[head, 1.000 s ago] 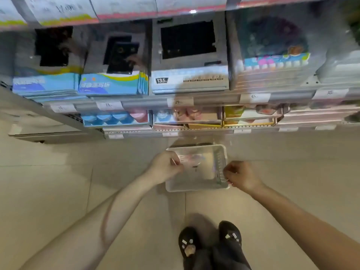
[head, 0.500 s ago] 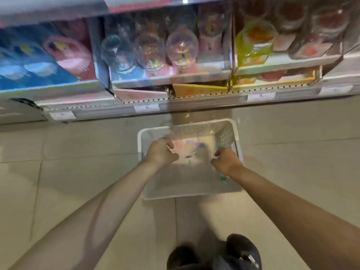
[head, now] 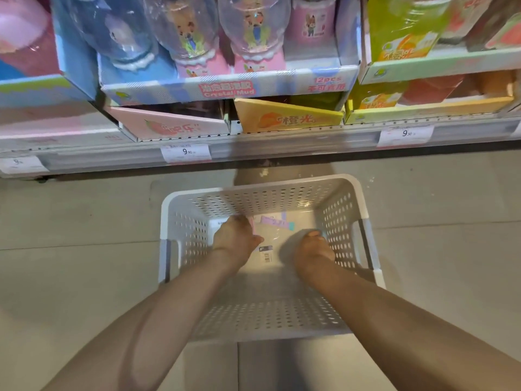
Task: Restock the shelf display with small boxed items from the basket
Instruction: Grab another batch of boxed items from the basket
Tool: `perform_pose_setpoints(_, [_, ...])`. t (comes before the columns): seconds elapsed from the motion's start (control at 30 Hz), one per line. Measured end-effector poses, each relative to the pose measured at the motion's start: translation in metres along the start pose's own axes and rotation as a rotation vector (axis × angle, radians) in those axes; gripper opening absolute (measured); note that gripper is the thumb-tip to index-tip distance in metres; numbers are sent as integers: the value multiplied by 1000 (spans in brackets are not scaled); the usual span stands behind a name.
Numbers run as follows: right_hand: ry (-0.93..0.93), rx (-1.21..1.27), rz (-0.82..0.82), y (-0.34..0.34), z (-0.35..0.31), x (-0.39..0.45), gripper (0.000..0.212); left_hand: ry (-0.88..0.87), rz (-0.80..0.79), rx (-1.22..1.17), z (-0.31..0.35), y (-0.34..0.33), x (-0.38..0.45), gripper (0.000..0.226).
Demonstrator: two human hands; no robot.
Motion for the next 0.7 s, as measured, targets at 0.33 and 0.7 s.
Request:
perform_pose_setpoints(0.33, [45, -107, 37, -8, -4, 5, 59, -89, -3, 169, 9, -23, 6, 37])
perform_pose_setpoints(0.7, [80, -115, 110, -11, -3, 8, 53, -215, -11, 397, 14, -32, -6, 49])
Point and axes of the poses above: each hand's wrist, its own x-axis towards the middle knuckle, its own y-axis out of the back of the hand, z = x × y, the point moved 9 cm from there along x, towards the middle knuckle, and after that the axes turned 8 degrees about y, right-handed, at the moved point
